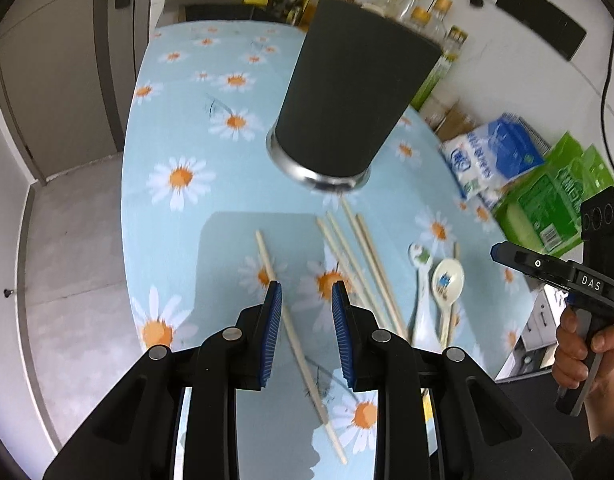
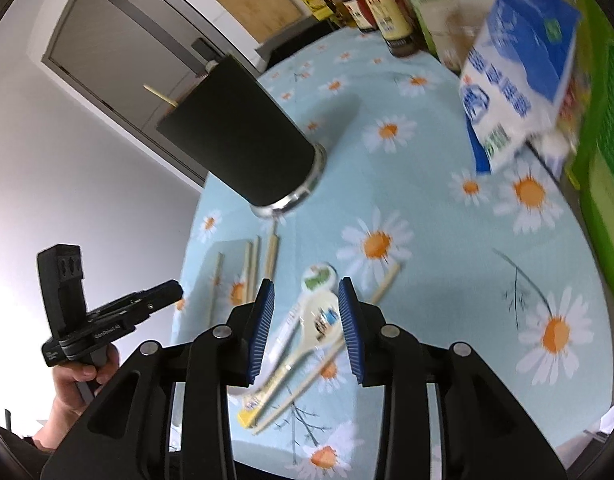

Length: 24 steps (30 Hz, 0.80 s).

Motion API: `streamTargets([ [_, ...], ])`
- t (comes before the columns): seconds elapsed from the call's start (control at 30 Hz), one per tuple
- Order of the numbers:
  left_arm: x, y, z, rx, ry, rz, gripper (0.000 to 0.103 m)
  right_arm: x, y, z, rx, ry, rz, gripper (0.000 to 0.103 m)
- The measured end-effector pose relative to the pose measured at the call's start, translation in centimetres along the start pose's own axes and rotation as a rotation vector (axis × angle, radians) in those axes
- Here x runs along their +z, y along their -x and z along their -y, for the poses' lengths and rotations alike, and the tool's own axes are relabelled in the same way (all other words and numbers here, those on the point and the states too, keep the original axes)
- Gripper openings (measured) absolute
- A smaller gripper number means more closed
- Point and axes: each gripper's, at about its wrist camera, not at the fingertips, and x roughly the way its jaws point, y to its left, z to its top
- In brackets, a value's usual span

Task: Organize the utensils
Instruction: 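Grasp another chopstick with left tool while right grasps a small printed spoon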

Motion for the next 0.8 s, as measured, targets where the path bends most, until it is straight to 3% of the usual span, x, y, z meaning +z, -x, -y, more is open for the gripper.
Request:
streamTargets([
  [0.33,-0.6,-1.1,-0.7,0.102,0.054,-0.078,0.025,-0.8,-2.0,1.7,0.023,-0.045,-0.06,0.034],
  [0.8,-1.0,-2.6,-0.3,0.192,0.13,-0.172,0.025,-0.3,-3.9,2.8,0.097,-0.035,-0.128,0.022],
])
